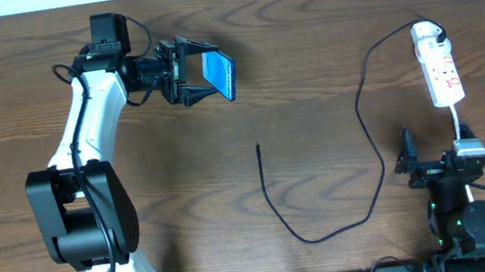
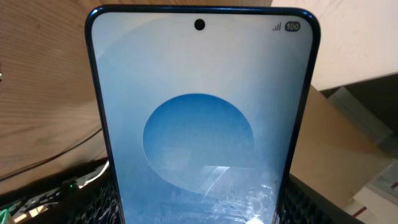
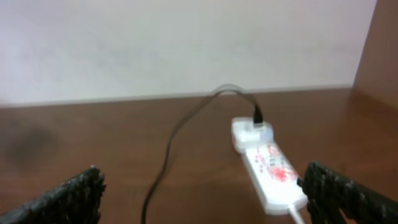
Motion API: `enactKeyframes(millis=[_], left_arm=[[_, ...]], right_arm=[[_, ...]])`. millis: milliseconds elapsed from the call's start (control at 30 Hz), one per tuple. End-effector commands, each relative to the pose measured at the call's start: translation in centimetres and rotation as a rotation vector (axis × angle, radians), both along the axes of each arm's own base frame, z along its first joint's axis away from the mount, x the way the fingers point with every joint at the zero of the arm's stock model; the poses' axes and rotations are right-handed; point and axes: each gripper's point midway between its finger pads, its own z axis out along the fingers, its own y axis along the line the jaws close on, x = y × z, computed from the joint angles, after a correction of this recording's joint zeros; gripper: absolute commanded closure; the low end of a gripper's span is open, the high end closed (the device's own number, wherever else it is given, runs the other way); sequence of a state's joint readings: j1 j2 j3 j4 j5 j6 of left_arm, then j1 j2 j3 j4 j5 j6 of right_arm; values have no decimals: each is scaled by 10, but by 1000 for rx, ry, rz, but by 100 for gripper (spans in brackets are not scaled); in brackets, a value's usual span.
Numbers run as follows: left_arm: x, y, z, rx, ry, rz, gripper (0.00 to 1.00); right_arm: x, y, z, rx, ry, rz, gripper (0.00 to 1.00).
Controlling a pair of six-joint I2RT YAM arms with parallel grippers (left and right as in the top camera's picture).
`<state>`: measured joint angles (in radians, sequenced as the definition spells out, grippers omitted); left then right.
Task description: Plug charger to phone and switch on socket
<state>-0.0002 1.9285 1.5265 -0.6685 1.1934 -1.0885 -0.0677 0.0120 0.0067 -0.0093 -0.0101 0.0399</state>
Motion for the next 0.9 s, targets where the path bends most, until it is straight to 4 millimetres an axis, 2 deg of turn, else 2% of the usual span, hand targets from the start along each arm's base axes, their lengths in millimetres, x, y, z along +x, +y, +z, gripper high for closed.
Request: enactKeyframes(millis=[0,267,500,667,867], left_arm=[[-1,2,21,-4,-76,-7,93],[0,2,21,-4,-80,-7,93],[2,2,22,-4,-98,-7,93],[2,2,22,-4,-98,-7,93],[2,2,22,-4,-98,-7,93]], right_arm=[[-1,0,19,17,-79,-1,1],[-1,5,30,13,-123,27,1],[-1,5,53,13,-141,28,1],[16,10,74,21,-64,64,1],[53,39,93,40,59,247,1]])
